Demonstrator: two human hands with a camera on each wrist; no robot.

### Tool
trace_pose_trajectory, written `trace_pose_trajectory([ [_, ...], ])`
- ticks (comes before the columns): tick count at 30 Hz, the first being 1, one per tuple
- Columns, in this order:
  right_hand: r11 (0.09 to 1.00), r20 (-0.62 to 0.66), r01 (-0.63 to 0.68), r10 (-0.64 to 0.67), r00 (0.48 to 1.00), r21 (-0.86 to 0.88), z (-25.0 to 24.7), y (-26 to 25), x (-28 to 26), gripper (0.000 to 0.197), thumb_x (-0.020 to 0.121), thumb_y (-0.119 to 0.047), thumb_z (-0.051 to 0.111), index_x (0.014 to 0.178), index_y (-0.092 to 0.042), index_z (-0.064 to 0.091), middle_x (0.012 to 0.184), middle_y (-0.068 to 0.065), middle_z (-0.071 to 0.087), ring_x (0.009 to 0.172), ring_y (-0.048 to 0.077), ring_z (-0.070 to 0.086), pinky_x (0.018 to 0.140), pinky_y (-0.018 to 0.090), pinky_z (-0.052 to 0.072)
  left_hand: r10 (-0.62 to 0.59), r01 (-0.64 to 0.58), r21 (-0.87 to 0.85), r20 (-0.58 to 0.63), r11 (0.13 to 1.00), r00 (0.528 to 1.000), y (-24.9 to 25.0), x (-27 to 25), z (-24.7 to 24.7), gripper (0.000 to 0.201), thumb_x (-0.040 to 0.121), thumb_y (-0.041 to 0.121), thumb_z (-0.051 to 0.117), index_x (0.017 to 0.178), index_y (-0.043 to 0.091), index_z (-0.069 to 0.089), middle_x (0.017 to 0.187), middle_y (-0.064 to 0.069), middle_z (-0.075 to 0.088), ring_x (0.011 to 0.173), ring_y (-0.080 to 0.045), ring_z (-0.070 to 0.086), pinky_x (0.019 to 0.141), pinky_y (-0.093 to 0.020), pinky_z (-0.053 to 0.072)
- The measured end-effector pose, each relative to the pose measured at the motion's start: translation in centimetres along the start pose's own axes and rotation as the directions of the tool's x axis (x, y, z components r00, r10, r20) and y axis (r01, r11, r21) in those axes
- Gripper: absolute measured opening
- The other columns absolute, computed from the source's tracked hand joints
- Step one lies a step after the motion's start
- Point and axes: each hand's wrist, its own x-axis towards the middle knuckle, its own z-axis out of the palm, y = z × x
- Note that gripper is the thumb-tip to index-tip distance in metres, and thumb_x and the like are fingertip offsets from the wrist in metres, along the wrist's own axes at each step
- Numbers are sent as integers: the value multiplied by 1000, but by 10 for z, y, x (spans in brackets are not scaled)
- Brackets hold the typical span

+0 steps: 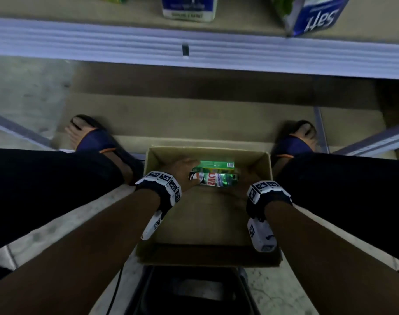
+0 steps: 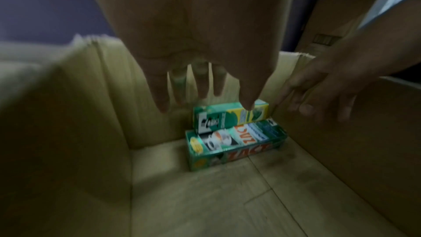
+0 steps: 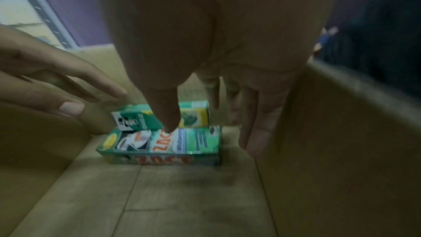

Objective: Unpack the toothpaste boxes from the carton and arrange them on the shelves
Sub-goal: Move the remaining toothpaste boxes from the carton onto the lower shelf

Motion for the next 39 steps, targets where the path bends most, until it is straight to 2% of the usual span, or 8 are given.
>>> trace_pose_trajectory([
  [3, 998, -20, 3, -2, 1000, 66, 9, 1, 7, 80, 95, -51, 56, 156, -15, 19, 160, 13, 26, 142, 34, 33, 114, 42, 32, -1, 1, 12, -6, 1000, 1000, -5, 6, 11, 66, 95, 55, 48, 153, 32, 27, 159, 4, 28, 142, -22, 33, 113, -38, 36],
  [7, 977, -53, 17, -6, 999, 214, 19, -1, 14, 93, 85, -46, 72, 155, -13, 21, 160, 11, 25, 144, 31, 31, 116, 41, 32, 43, -43, 4, -115, 999, 992, -3, 9, 20, 59, 96, 52, 47, 148, 28, 37, 146, 0, 38, 131, -26, 42, 101, -44, 45],
  [11, 976, -78, -18, 36, 996, 219, 30, 0, 19, 96, 82, -40, 77, 154, -12, 21, 155, 14, 33, 139, 33, 39, 112, 41, 36, 59, -47, 63, -201, 997, 978, 2, 7, 28, 56, 96, 47, 51, 146, 23, 41, 133, -1, 43, 121, -26, 45, 92, -39, 46],
  [19, 981, -45, -17, 27, 999, 193, 34, 14, 23, 84, 78, -28, 82, 146, -10, 36, 147, 13, 42, 136, 31, 41, 110, 37, 37, 6, 10, 96, -161, 995, 987, 11, 10, 34, 42, 89, 39, 64, 123, 20, 50, 124, -5, 39, 117, -28, 40, 89, -46, 45],
  [25, 989, -50, 15, -8, 999, 146, 37, 9, 27, 80, 75, -27, 84, 142, -18, 42, 140, 17, 44, 128, 37, 47, 105, 40, 42, -99, 74, -194, -125, 978, 987, 12, 16, 31, 33, 91, 24, 65, 119, 12, 52, 130, -9, 48, 118, -30, 49, 92, -36, 42],
  [31, 992, -46, 18, -13, 999, 129, 42, -2, 28, 77, 70, -19, 87, 135, -23, 46, 137, 16, 41, 126, 40, 47, 106, 47, 43, -138, 109, -221, -119, 969, 983, 0, 16, 32, 33, 91, 23, 66, 121, 13, 58, 139, -15, 48, 128, -31, 47, 102, -33, 39],
  [36, 997, -19, 83, -83, 996, 8, 47, -2, 21, 84, 75, -35, 83, 145, -22, 39, 142, 9, 46, 131, 30, 45, 109, 39, 40, -222, 188, -262, -107, 947, 969, -10, 7, 32, 28, 87, 27, 71, 109, 12, 62, 118, -13, 62, 108, -30, 59, 86, -29, 44],
  [39, 995, 5, 100, -100, 995, 24, 52, -4, 15, 85, 74, -41, 83, 145, -25, 40, 143, 6, 50, 130, 30, 48, 103, 36, 44, -310, 273, -312, -74, 910, 948, -16, 1, 34, 31, 85, 26, 73, 110, 11, 63, 113, -12, 68, 105, -28, 62, 86, -29, 45],
])
